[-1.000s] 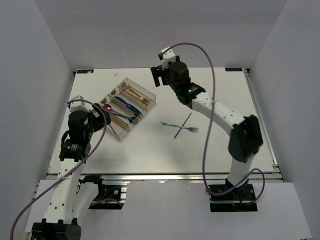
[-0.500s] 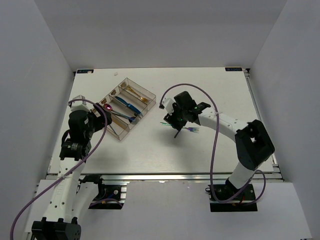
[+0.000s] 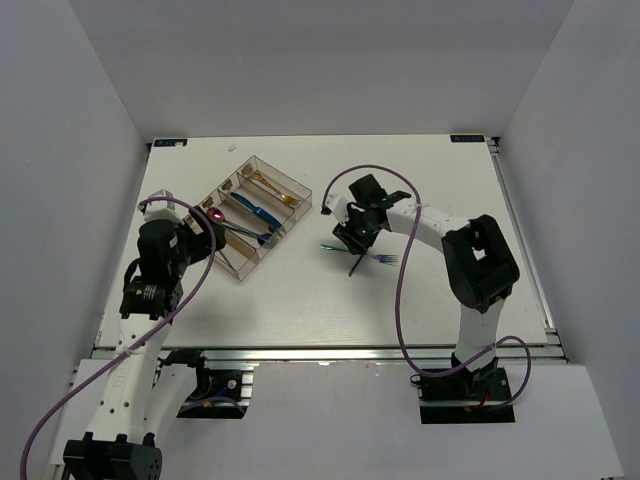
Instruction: Sort the eating utensils into containers
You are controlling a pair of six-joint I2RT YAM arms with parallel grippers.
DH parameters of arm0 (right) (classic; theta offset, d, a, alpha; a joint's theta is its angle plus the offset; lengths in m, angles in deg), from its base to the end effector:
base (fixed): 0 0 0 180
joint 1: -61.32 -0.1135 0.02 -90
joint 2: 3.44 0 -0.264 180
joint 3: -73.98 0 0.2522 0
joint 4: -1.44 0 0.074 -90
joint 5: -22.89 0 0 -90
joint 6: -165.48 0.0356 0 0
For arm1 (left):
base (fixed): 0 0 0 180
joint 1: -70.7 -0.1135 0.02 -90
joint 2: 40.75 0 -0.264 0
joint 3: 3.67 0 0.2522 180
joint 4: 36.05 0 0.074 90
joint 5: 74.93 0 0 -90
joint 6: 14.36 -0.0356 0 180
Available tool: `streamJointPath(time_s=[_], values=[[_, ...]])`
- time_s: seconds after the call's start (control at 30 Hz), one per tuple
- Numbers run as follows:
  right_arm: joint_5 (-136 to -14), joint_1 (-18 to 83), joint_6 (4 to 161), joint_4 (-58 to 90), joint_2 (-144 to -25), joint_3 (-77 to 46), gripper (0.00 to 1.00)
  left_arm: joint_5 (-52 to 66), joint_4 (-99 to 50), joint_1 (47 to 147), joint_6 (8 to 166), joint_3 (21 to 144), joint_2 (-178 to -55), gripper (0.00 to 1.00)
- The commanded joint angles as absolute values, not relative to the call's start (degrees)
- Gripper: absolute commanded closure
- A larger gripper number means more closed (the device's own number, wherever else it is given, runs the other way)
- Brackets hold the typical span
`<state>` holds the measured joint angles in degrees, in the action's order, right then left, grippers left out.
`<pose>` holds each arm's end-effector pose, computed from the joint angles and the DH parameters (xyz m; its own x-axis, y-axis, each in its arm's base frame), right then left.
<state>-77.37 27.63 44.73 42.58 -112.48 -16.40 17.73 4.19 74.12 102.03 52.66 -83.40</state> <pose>0.3292 0.2271 0.1881 -0.3008 -0.8052 -0.5110 -0.9008 0.4158 -0.1249 0.1687 -0.0084 0.3030 -0.4079 -0.4204 -0.8105 -0.1821 0.9073 -0.3790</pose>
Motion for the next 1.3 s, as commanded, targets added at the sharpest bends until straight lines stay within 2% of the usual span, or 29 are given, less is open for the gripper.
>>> streamJointPath(time_s=[0.0,0.27,0.43,0.6,0.9,1.03,1.2,1.27], values=[[-77.4,27.7,42.8,43.2,-113.8,-19.2,0.52,16.6,2.8,73.8,101.4,52.2,-83.2,0.02],[-76.9,27.8,42.6,42.6,-117.0,-18.4,0.63,16.5,2.8,73.8,101.4,52.3,-83.3,0.02],[-76.0,27.8,42.3,42.0,-118.0,-18.2,0.86,16.3,2.8,73.7,101.3,52.3,-83.3,0.02],[-77.6,27.8,41.9,41.7,-116.2,-18.0,1.0,16.3,2.8,73.8,101.3,52.2,-83.2,0.02],[-77.2,27.1,43.7,40.9,-106.5,-19.1,1.0,16.4,2.8,73.8,101.4,52.2,-83.3,0.02],[-77.1,27.0,48.4,33.0,-103.3,-22.0,1.0,16.7,2.9,73.7,101.4,52.3,-83.3,0.02],[-82.7,26.5,60.1,23.1,-108.4,-31.1,1.0,16.7,2.9,73.7,101.5,52.2,-83.4,0.02],[-81.1,26.5,66.2,21.2,-114.1,-40.3,1.0,16.8,2.9,73.8,101.5,52.2,-83.5,0.02]])
